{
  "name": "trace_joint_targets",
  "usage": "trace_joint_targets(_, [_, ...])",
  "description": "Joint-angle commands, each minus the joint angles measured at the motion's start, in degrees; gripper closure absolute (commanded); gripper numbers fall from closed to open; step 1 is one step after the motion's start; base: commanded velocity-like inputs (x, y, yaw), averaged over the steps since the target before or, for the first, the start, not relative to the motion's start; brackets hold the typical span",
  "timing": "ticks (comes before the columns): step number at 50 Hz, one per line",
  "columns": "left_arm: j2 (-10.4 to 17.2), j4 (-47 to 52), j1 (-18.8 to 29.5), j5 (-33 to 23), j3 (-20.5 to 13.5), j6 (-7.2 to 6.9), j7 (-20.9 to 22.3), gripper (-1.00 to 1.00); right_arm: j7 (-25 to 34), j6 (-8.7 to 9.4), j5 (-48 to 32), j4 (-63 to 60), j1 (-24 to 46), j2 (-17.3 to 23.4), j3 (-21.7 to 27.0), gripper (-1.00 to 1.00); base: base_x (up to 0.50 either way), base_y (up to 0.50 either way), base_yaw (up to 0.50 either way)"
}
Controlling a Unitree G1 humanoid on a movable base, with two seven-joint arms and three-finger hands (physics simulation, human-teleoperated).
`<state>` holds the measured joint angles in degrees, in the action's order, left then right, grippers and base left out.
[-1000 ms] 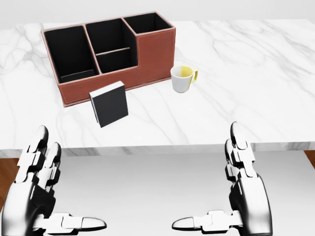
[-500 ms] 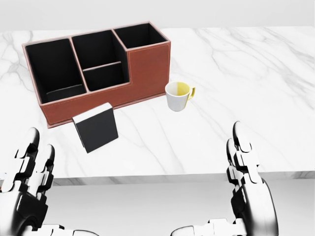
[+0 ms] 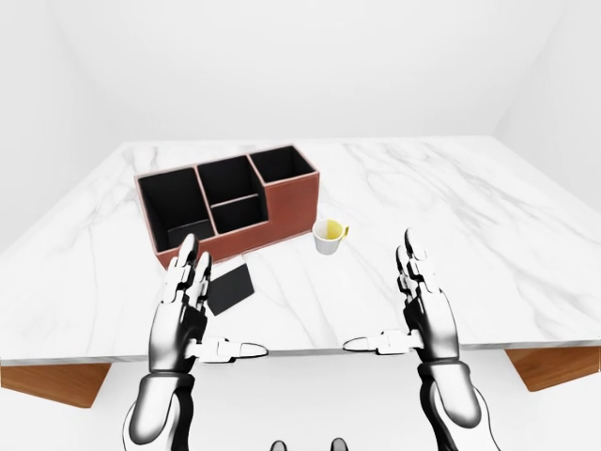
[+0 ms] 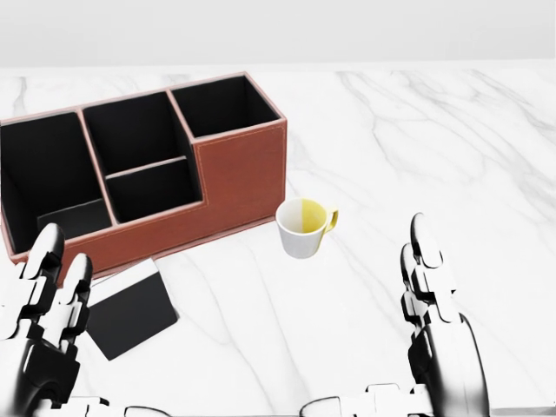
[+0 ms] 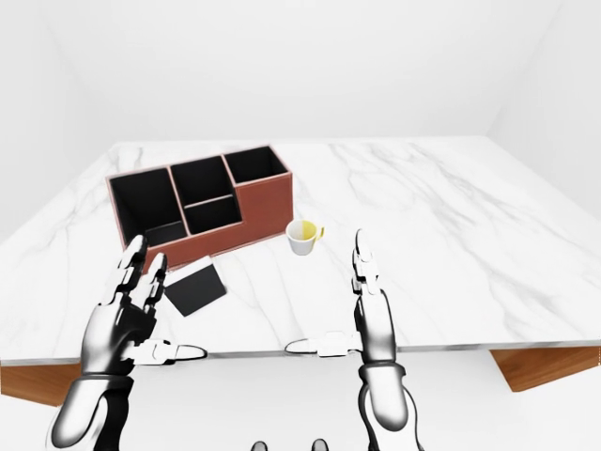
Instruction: Pick up the book and place it in the front compartment of the caddy.
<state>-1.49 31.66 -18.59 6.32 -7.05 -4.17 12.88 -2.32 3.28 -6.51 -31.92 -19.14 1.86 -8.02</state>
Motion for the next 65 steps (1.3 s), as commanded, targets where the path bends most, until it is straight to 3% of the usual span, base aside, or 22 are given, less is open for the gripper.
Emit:
trace_joint_targets(1, [-0.08,0.56,0.08,0.12,-0.41,-0.57,0.06,-1.00,-0.43,0.25,-0.81,0.26,0.26,0.01,-0.27,-1.00,0.50,-0.11,0.00])
trace_joint_targets(11, [-0.15,0.60,0.29,0.29,-0.81,-0.83,0.11,-1.00,-0.62,0.18,-1.37,0.51,0.20,0.09,-0.36,-1.00,0.50,-0.09,0.00])
trace_joint_targets(15, [-0.22,0.24,0.28,0.04,-0.76,-0.21,0.10,-1.00,-0.51,0.10,-1.34,0.49,0.17,0.08,-0.52,-1.00,0.50,-0.07,0.00])
trace_joint_targets(20, [-0.13,0.54,0.44,0.39,-1.07,-0.83,0.08,-1.00,-0.86,0.49,-1.95,0.56,0.42,0.12,-1.13,-1.00,0.50,-0.07,0.00])
trace_joint_targets(48, [-0.46,1.55,0.22,0.59,-1.78,-0.83,0.45,-1.00,-0.99,1.07,-1.66,-0.07,0.02,0.17,-0.93,-1.00,0.50,-0.01,0.00])
trace_joint_targets(55, [-0.09,1.31,0.62,-0.98,-2.35,-0.83,0.41,-1.00,-0.76,0.44,-0.54,-0.25,-0.23,0.15,-0.53,-1.00,0.03,0.00,0.00])
trace_joint_targets(57, [0.32,-0.14,0.23,-4.83,-2.00,1.06,0.41,-1.00,-0.78,0.33,-0.66,-0.17,-0.34,0.20,-0.58,-1.00,0.00,0.00,0.00])
trace_joint_targets(60, [0.17,0.12,1.20,-5.96,-3.21,-0.54,-0.53,-1.00,-0.78,0.13,-0.69,-0.19,-0.64,0.27,-0.64,-1.00,0.00,0.00,0.00])
trace_joint_targets(62, [0.42,-1.47,2.27,-9.05,-3.99,0.57,-2.08,-1.00,-0.83,0.41,-0.68,-0.63,-0.81,0.28,-0.67,-1.00,0.00,0.00,0.00])
trace_joint_targets(63, [0.73,-2.32,2.33,-9.78,-4.11,2.50,-1.68,-1.00,-0.88,0.56,-0.63,-0.74,-0.80,0.27,-0.61,-1.00,0.00,0.00,0.00])
trace_joint_targets(65, [0.73,-3.00,2.30,-12.45,-4.29,3.30,-2.35,-1.00,-0.86,0.41,-0.36,-0.36,-0.66,0.22,-0.41,-1.00,0.00,0.00,0.00])
